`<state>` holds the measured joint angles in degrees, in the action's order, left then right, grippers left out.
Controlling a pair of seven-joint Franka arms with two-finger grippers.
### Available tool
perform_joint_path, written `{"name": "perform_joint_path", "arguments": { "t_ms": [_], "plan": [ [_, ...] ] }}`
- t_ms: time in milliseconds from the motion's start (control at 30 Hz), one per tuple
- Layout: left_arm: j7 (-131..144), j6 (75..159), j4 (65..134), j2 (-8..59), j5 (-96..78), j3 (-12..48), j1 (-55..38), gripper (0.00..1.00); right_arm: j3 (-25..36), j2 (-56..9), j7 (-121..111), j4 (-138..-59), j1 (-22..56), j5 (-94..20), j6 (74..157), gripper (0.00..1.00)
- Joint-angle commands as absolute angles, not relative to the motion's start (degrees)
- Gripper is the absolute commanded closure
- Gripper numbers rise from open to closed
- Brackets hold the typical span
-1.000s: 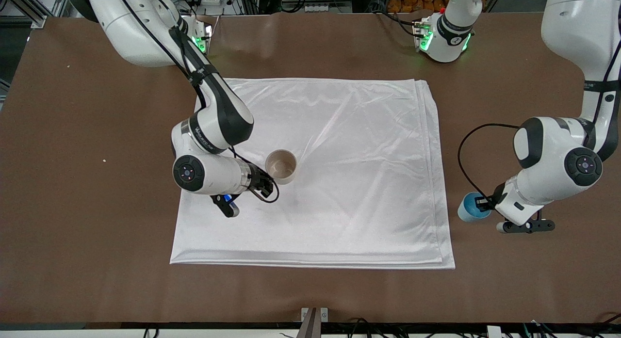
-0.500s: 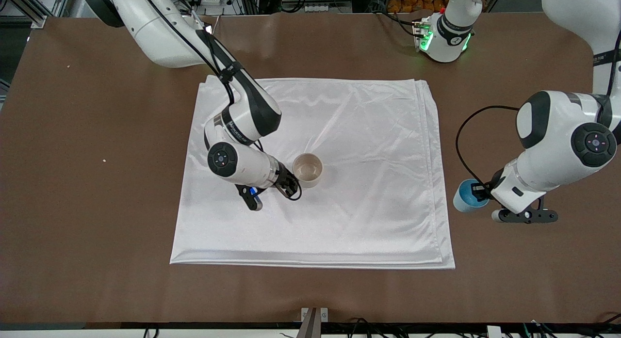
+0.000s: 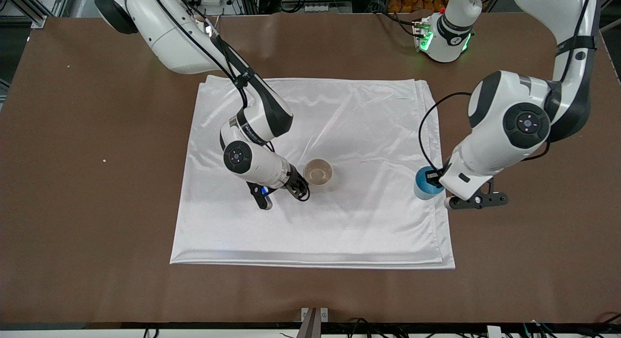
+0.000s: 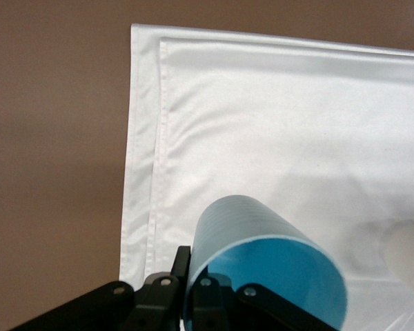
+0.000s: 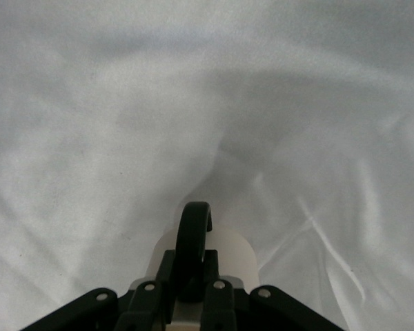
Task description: Place blue cup into white mug on cloth
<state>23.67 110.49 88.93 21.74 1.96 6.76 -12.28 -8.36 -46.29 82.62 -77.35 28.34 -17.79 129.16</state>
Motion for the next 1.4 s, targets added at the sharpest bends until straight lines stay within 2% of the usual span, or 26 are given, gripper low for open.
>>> {"name": "perform_joint_path", "arguments": {
  "t_ms": [0,167,233,300,500,667,967,1367],
  "plan": [
    [27.2,109.3,88.8,21.3,2.5,6.6,-14.3,1.0,-8.0,-47.1,83.2,-76.9,29.3,-19.2,130.9,0.77],
    [30.4,109.3,88.8,21.5,2.1,6.9,-16.4,1.0,-8.0,-47.5,83.2,-76.9,29.3,-19.2,131.0,0.32],
    [32.4,109.3,88.8,21.7,2.0,6.9,-17.6,1.0,-8.0,-47.5,83.2,-76.9,29.2,-19.2,131.0,0.21],
    [34.0,109.3,88.8,22.0,2.3,6.9,-18.9,1.0,-8.0,-47.4,83.2,-76.9,29.3,-19.2,131.0,0.14],
    [35.5,109.6,88.8,23.2,2.0,6.9,-21.0,1.0,-7.9,-46.8,82.5,-76.9,28.6,-18.5,130.3,0.09],
    [36.8,110.0,88.8,23.6,1.8,6.9,-21.6,1.0,-7.6,-46.1,80.8,-77.1,27.5,-17.1,128.0,0.0],
    [41.3,112.8,88.7,25.1,1.8,6.9,-25.4,1.0,-7.8,-44.6,66.9,-77.0,20.8,-14.5,112.8,0.0],
    [48.0,117.9,88.3,28.6,1.8,6.9,-29.8,1.0,-7.6,-42.9,50.8,-77.4,13.5,-13.1,102.7,0.0]
  ]
}}
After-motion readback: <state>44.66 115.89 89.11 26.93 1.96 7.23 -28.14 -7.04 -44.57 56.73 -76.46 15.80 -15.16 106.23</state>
